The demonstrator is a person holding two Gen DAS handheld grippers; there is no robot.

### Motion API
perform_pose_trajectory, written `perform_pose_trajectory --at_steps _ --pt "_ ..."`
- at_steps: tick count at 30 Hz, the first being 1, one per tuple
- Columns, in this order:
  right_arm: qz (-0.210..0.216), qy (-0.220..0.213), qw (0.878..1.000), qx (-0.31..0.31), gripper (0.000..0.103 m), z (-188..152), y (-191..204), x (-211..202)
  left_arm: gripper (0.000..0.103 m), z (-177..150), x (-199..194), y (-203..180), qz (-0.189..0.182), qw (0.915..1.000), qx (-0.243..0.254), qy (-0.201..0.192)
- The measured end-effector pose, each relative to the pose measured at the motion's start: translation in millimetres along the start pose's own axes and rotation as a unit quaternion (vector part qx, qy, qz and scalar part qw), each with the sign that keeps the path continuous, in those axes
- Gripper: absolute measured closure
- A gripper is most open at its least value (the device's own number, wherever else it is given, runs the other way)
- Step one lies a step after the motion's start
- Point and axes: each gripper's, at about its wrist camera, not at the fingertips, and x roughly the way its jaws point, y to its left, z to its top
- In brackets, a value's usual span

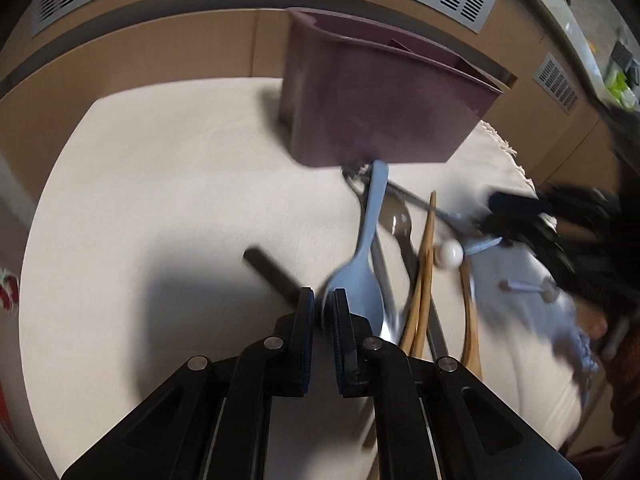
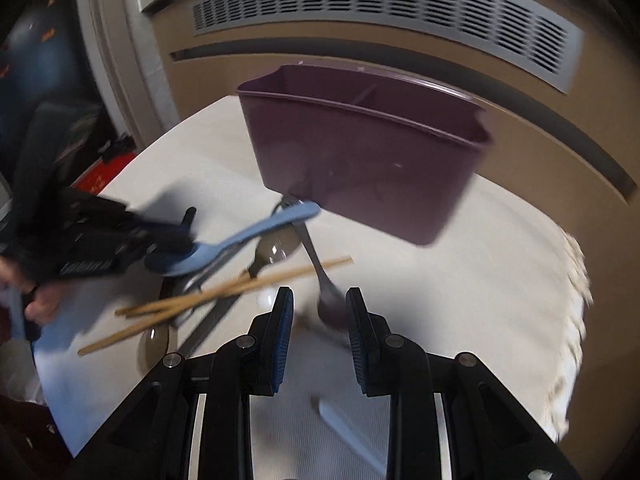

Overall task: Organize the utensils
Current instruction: 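Grasp the blue plastic spoon with the left gripper while the right gripper grasps the white ball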

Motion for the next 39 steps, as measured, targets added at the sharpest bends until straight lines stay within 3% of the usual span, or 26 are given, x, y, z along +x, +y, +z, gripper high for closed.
perform_pose_trajectory --at_steps 3,8,11,13,16,18,20,24,27,30,35,39 --pt "0.021 0.023 0.999 -0.012 0.083 22.0 5.0 29.6 0.094 -9.8 -17.1 5.6 -0.017 0.9997 -0.013 -0.013" --pt "0.006 0.041 0.999 -0.013 0.085 43.4 3.8 63.1 0.092 -6.4 -31.0 0.9 -0.052 0.9980 0.004 -0.034" --pt "0.016 0.057 0.998 -0.005 0.094 45.1 -0.2 66.2 0.087 5.5 -27.4 -3.4 -0.068 0.9969 0.009 -0.038" --pt "0.020 0.065 0.998 0.009 0.095 39.3 -5.3 66.2 0.078 17.2 -20.4 -8.9 -0.076 0.9960 0.022 -0.041" --pt "0.012 0.060 0.997 0.040 0.096 14.5 -17.7 46.7 0.070 32.3 -3.1 -28.1 -0.040 0.9932 0.090 -0.063" --pt "0.011 0.057 0.996 0.068 0.097 -1.9 -26.5 34.6 0.070 40.8 13.6 -41.4 -0.004 0.9897 0.134 -0.049" --pt "0.014 0.052 0.995 0.083 0.096 -16.3 -32.5 22.7 0.070 48.9 32.6 -46.0 0.007 0.9879 0.154 -0.017" --pt "0.027 0.025 0.996 0.085 0.094 -36.7 -32.8 -2.6 0.070 60.5 53.9 -34.7 -0.017 0.9935 0.110 0.023" --pt "0.015 0.000 0.999 0.028 0.092 -38.9 -17.9 -14.7 0.072 63.4 50.0 -26.0 -0.028 0.9965 0.074 0.027" --pt "0.032 0.009 0.998 -0.047 0.091 -33.1 4.2 -10.2 0.081 56.5 45.3 -23.8 -0.019 0.9964 0.079 0.024" --pt "0.013 0.026 0.981 -0.190 0.091 -21.7 32.3 8.7 0.087 34.5 24.3 -10.7 -0.025 0.9984 0.031 0.040" --pt "0.019 0.049 0.970 -0.238 0.090 -23.4 30.0 23.8 0.086 16.4 16.0 -16.9 -0.014 0.9982 0.035 0.047"
